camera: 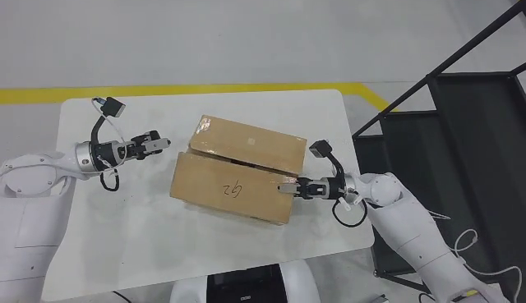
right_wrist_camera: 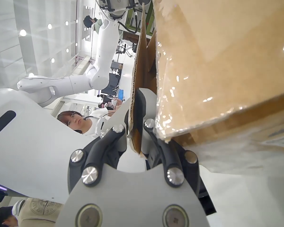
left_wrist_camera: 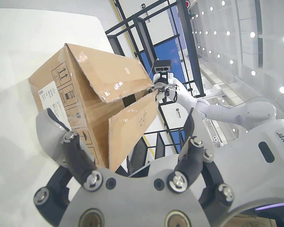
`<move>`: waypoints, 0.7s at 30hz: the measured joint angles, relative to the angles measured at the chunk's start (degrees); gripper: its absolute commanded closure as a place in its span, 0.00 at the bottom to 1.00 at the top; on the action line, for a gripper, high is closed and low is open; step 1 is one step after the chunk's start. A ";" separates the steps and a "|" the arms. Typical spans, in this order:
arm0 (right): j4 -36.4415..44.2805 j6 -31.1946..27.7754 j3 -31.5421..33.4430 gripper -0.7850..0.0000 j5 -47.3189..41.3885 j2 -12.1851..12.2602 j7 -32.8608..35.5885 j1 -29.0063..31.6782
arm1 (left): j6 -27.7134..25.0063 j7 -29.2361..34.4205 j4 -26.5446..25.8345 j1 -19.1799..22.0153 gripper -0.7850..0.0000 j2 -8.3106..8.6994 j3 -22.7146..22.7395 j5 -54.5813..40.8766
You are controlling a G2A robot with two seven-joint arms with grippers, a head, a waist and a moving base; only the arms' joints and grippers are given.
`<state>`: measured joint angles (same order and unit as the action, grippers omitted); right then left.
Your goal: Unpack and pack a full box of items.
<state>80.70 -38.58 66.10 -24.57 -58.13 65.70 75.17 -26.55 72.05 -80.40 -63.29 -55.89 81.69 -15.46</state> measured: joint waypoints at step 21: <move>-9.46 -2.36 -14.62 1.00 1.74 -1.39 -2.35 -16.18 | 0.00 0.00 0.00 0.00 0.00 0.00 0.00 0.00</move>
<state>71.24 -40.94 51.48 -22.84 -59.52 63.35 59.00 -26.55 72.05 -80.40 -63.29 -55.89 81.69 -15.46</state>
